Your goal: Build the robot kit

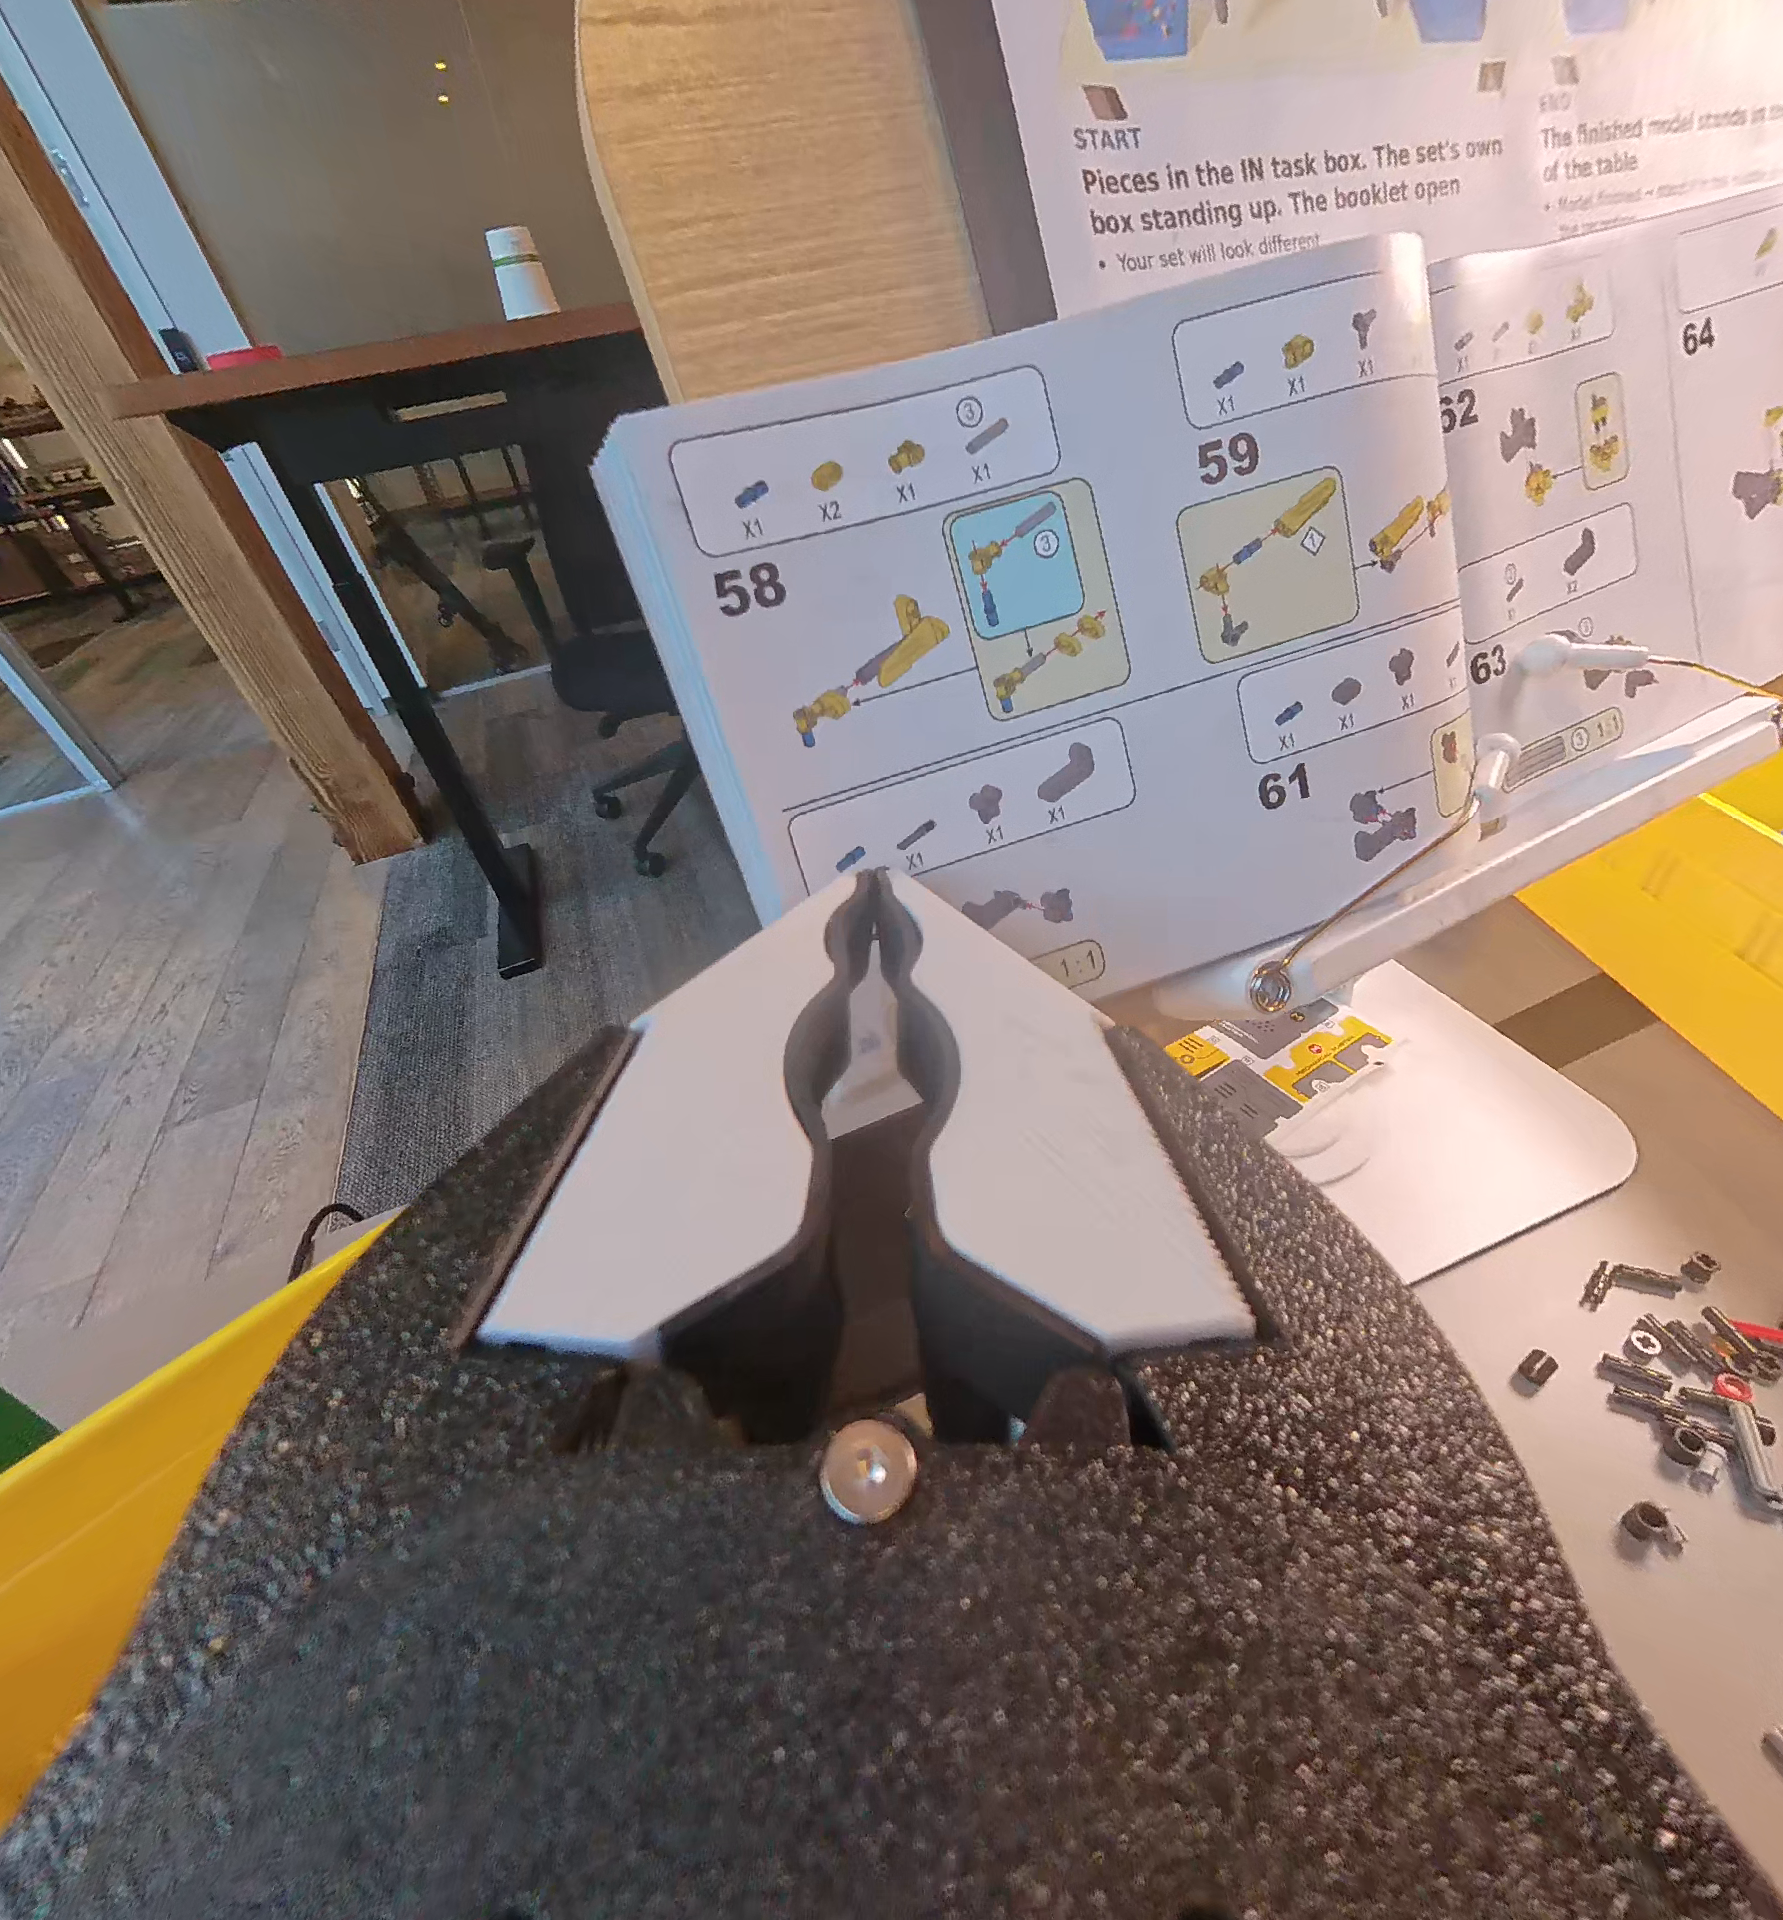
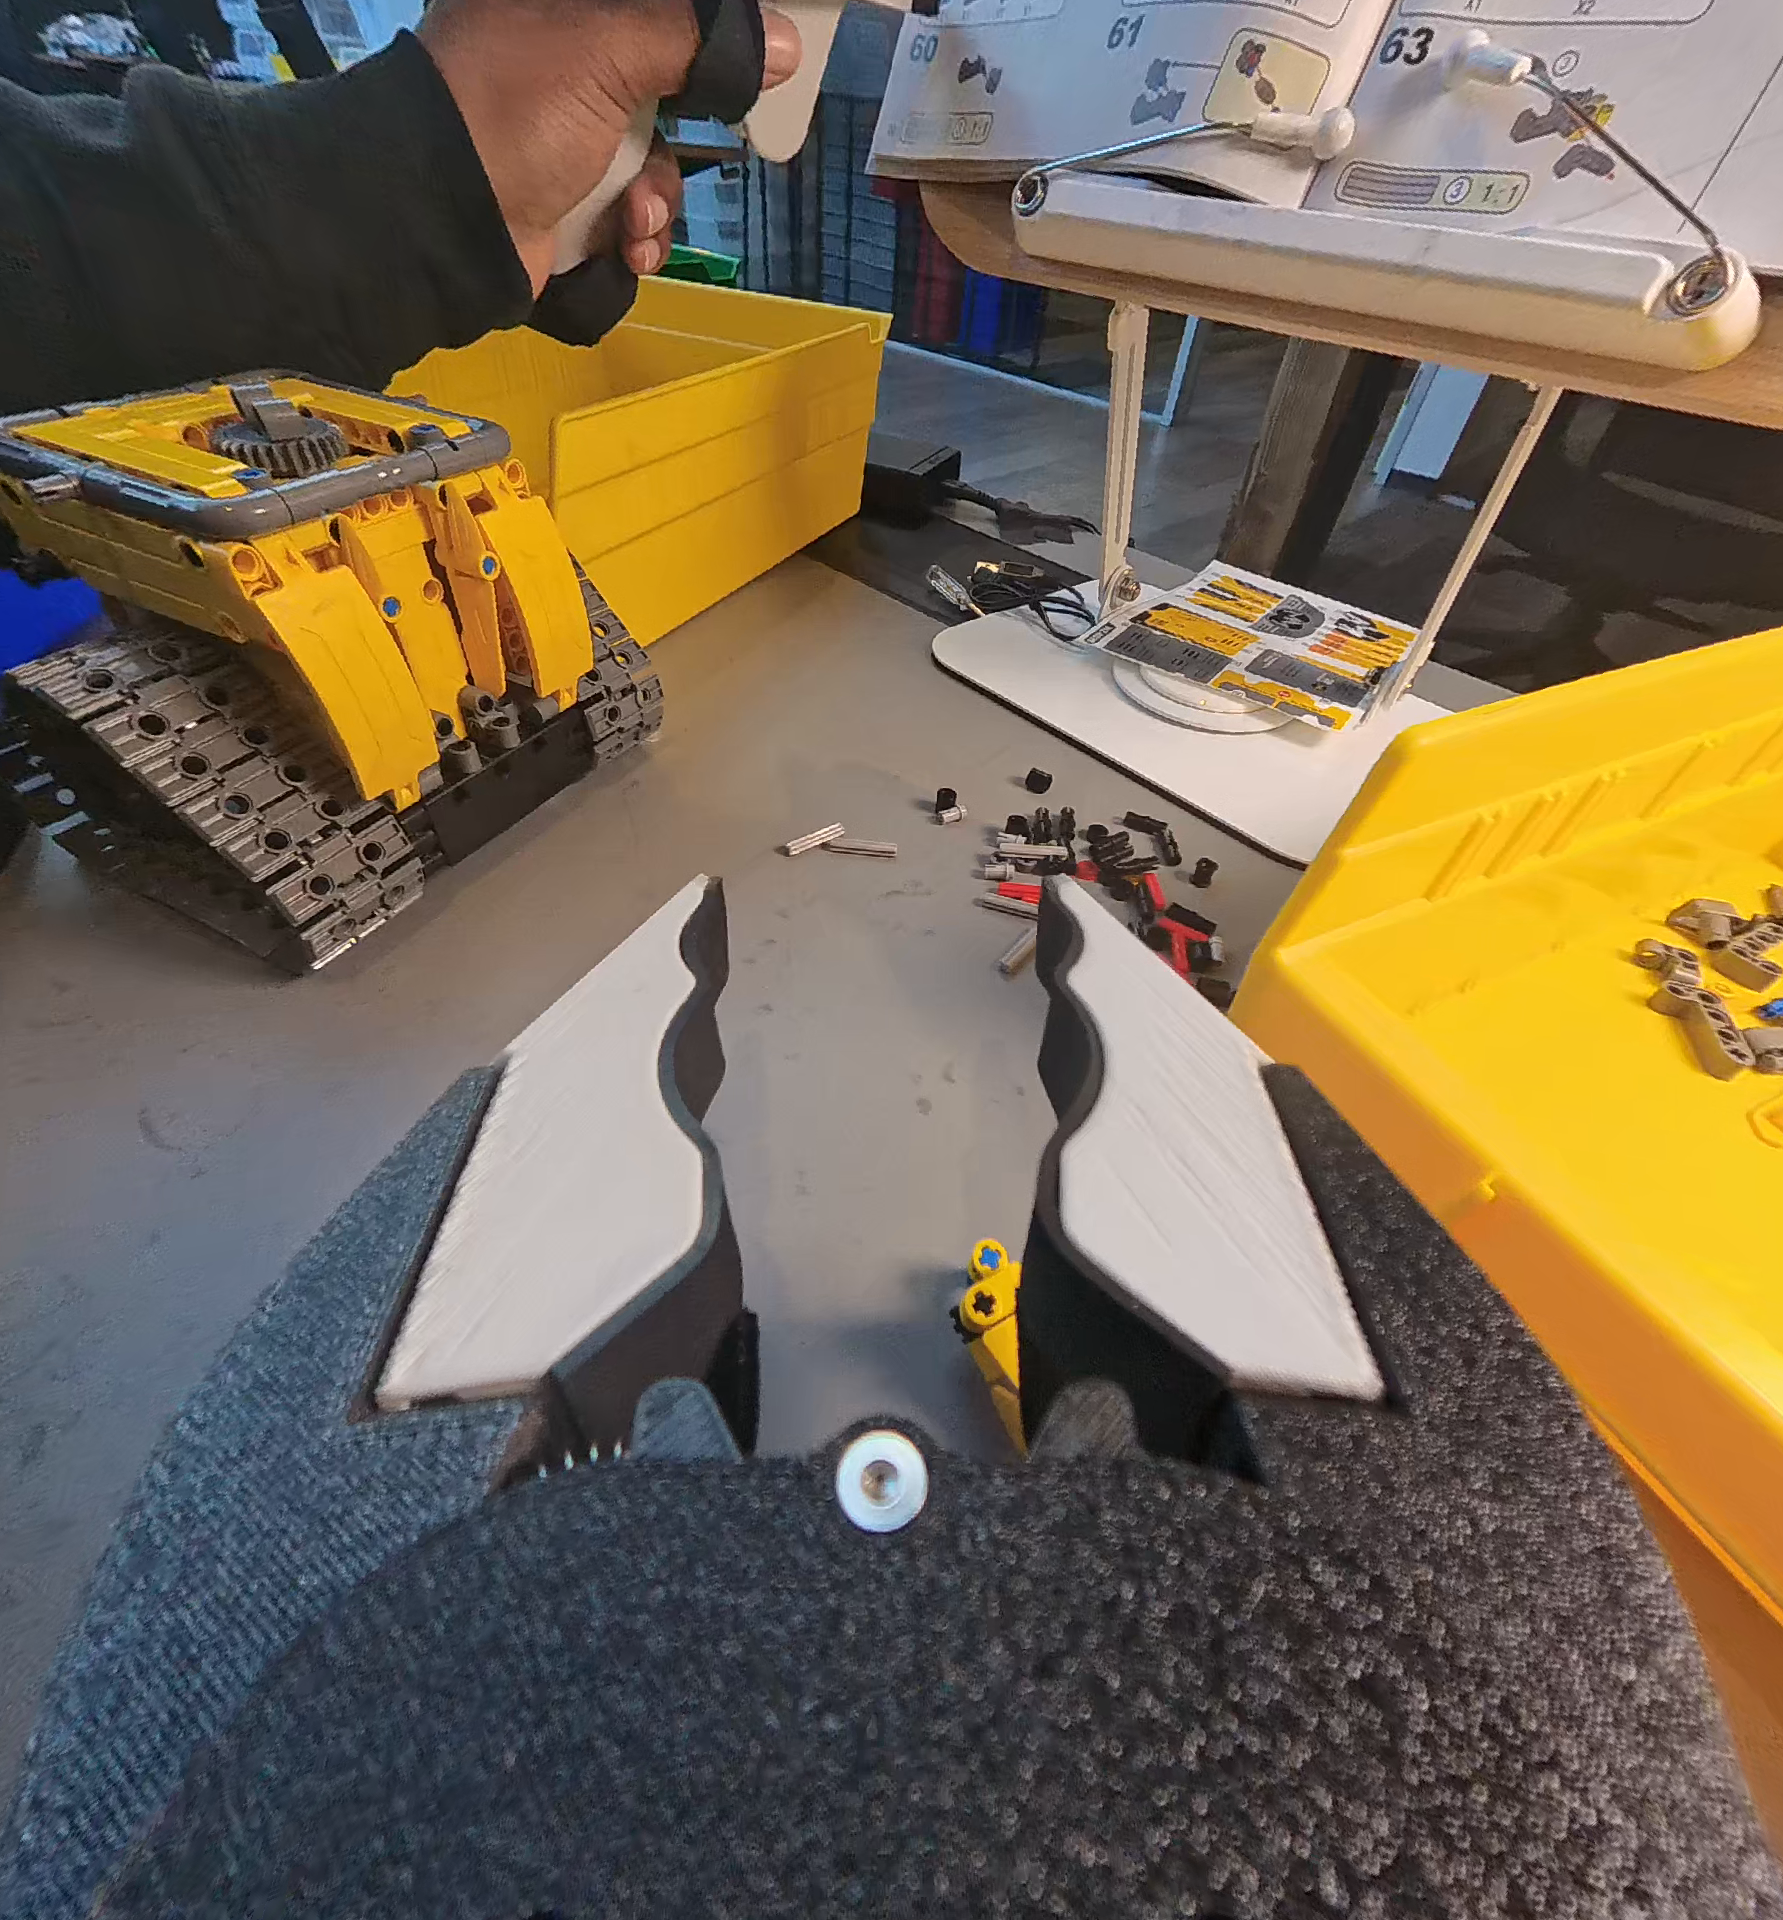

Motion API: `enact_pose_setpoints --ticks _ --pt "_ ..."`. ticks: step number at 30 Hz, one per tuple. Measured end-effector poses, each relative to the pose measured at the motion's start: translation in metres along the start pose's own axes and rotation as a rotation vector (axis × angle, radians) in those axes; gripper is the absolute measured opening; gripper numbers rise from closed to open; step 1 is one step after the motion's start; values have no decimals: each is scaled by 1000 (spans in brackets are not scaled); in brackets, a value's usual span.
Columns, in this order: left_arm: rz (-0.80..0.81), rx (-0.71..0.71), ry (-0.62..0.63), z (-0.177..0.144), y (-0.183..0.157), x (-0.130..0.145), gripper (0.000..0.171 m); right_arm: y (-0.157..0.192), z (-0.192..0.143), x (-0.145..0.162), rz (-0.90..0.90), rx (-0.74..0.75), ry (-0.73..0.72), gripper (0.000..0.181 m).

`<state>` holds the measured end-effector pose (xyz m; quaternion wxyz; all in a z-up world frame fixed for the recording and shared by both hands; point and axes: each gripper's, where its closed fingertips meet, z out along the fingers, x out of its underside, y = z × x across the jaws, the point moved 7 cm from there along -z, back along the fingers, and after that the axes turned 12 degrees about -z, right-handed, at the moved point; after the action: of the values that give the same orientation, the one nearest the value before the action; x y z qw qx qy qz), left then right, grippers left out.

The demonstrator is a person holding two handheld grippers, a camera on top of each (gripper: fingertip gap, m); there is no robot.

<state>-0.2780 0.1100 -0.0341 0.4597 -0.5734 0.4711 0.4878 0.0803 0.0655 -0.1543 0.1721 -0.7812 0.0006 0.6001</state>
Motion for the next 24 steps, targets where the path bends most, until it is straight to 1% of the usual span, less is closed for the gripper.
enact_pose_setpoints --ticks 8,19,24 --pt "41 15 33 5 -7 7 0 1 0 0 -3 -11 -6 60" --pt "10 14 -2 4 -8 8 0 2 0 0 -9 -16 -3 57" --pt "41 -22 -14 2 -6 7 1 0 -1 -1 -1 -8 -18 58"
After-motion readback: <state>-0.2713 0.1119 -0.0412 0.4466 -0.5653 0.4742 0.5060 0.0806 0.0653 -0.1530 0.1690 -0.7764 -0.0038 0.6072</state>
